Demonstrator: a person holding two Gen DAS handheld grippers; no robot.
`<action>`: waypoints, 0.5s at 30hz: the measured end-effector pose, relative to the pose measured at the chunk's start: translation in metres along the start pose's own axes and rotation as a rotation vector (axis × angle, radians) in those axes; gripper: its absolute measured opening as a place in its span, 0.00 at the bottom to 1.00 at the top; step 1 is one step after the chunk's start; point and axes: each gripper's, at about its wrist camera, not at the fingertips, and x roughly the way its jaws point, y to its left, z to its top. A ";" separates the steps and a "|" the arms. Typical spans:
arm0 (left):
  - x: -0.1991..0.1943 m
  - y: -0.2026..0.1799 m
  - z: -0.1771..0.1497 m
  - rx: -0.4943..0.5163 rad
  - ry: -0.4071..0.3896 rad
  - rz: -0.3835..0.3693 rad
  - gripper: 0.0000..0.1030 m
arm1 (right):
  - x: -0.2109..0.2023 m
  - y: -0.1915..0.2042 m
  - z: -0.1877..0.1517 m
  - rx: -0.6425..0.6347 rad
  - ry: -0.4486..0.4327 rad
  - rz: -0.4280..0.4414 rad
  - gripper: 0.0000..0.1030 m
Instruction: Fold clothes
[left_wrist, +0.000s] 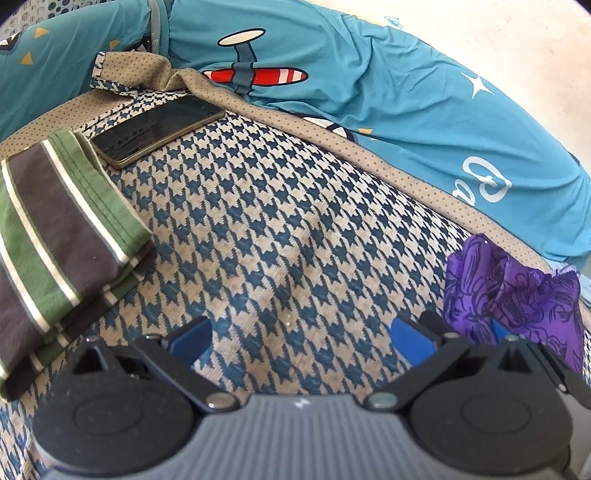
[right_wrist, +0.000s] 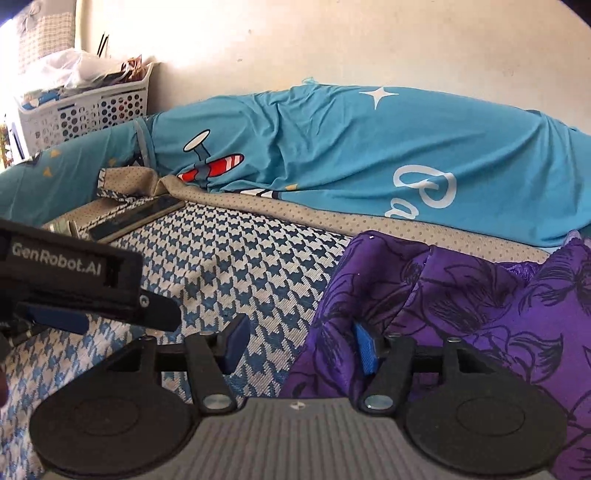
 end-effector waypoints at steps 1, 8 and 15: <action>-0.001 -0.002 0.000 0.008 -0.001 -0.004 1.00 | 0.001 0.000 0.000 -0.001 0.005 0.007 0.58; -0.011 -0.014 -0.007 0.067 -0.009 -0.034 1.00 | -0.051 -0.016 0.006 -0.021 -0.025 -0.028 0.58; -0.019 -0.028 -0.031 0.207 0.016 -0.055 1.00 | -0.101 -0.041 -0.011 0.035 -0.002 -0.111 0.58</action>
